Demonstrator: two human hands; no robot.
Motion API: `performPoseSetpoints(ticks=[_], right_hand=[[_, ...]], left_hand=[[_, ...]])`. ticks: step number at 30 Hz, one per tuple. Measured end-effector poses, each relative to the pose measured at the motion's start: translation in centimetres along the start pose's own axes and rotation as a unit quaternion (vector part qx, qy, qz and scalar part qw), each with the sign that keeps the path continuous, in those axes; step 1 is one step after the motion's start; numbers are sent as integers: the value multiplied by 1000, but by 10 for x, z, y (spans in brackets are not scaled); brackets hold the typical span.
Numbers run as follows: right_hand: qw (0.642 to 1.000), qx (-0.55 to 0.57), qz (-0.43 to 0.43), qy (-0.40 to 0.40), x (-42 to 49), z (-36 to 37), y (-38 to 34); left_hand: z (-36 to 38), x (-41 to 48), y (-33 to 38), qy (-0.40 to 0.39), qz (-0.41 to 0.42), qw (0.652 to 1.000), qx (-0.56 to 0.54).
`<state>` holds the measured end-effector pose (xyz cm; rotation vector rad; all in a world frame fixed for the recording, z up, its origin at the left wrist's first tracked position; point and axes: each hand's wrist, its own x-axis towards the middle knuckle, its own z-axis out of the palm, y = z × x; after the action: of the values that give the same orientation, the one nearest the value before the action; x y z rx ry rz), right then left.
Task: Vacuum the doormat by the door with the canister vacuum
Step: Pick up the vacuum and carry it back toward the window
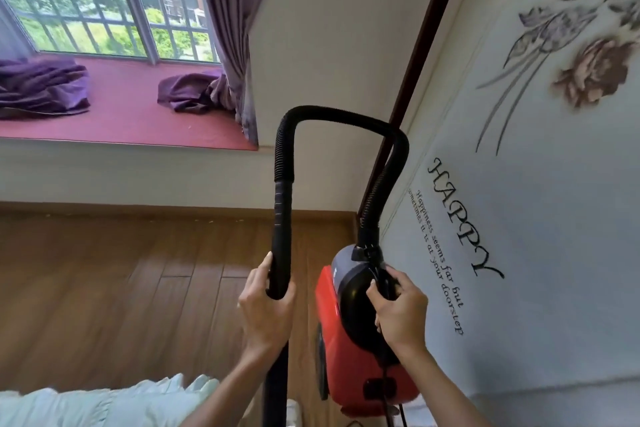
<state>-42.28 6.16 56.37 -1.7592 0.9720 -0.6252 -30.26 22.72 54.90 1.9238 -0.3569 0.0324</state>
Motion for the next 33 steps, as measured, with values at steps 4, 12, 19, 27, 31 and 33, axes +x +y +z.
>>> performPoseSetpoints(ticks=[4, 12, 19, 27, 31, 33], right_hand=[[999, -29, -1, 30, 45, 36, 17], [997, -27, 45, 61, 110, 84, 43], [995, -34, 73, 62, 155, 121, 84], [994, -24, 99, 48, 214, 160, 162], [995, -25, 93, 36, 246, 183, 210], [995, -34, 96, 26, 261, 193, 238]], left_hand=[[22, 42, -21, -28, -27, 999, 11], [67, 103, -59, -47, -71, 996, 26], [117, 132, -99, -79, -103, 991, 42], [193, 161, -168, -113, -133, 982, 78], [237, 176, -209, -111, -151, 977, 104], [259, 180, -230, -108, -165, 973, 121]])
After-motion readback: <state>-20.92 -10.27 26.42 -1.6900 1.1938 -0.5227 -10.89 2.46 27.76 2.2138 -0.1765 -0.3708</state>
